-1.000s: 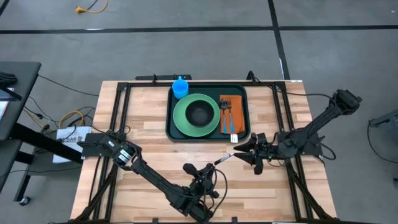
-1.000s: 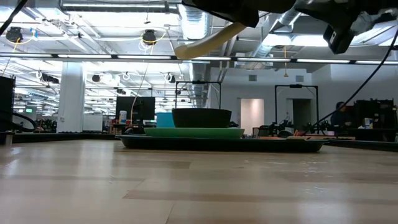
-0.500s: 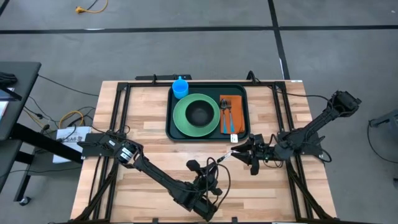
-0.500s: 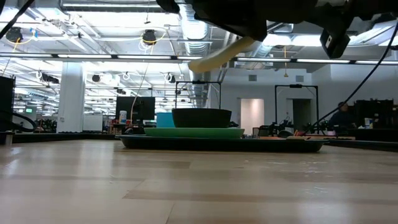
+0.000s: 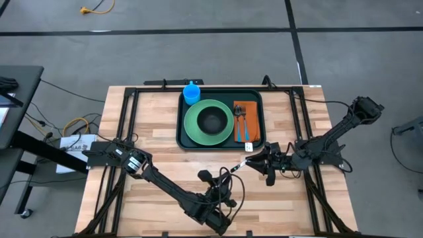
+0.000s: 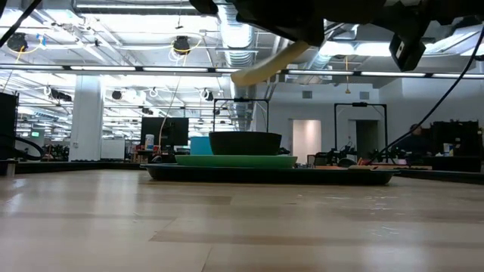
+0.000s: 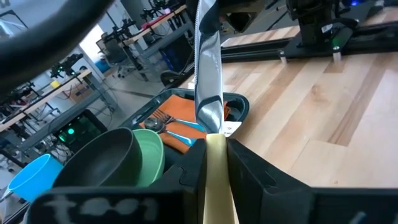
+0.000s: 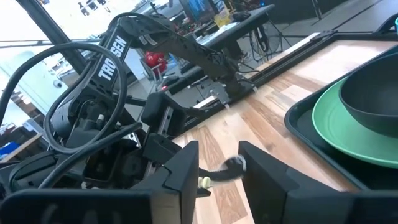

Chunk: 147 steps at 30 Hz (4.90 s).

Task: Set up tray
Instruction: Put the yellow table knife beside the blue fork on the brown table napkin on the black serving tray

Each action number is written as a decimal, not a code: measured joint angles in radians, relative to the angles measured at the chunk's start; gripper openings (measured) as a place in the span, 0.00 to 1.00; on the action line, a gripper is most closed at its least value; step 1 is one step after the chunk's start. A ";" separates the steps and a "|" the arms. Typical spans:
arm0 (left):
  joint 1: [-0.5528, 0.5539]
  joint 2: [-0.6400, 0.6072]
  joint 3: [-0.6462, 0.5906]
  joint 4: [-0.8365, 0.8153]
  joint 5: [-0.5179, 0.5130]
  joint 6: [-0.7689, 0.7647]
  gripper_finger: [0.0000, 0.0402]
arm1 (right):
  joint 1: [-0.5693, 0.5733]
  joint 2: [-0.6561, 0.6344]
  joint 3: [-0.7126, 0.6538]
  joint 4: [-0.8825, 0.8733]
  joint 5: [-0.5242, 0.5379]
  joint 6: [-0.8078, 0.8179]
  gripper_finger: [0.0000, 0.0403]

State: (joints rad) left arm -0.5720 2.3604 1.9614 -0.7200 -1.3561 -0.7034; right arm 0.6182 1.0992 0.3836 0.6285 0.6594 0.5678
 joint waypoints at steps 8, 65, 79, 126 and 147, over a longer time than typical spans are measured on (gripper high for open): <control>-0.001 0.000 0.000 0.002 -0.018 -0.026 0.09 | 0.000 0.000 0.000 -0.003 0.019 0.000 0.24; -0.005 0.000 0.000 0.035 0.112 -0.038 0.38 | 0.001 -0.275 0.000 -0.335 -0.011 0.008 0.00; -0.067 0.000 0.025 0.038 0.072 0.110 0.38 | -0.148 -0.464 0.121 -0.846 -0.093 0.080 0.00; 0.107 -0.350 -0.369 0.987 1.209 0.608 0.38 | -1.250 -0.053 0.622 -1.419 -1.347 -0.448 0.00; 0.126 -1.048 -1.521 2.129 1.168 0.649 0.38 | -1.480 0.354 0.805 -1.585 -1.548 -0.708 0.00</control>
State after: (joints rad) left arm -0.4461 1.3119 0.4399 1.4088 -0.1876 -0.0547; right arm -0.8620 1.4532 1.1881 -0.9566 -0.8884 -0.1406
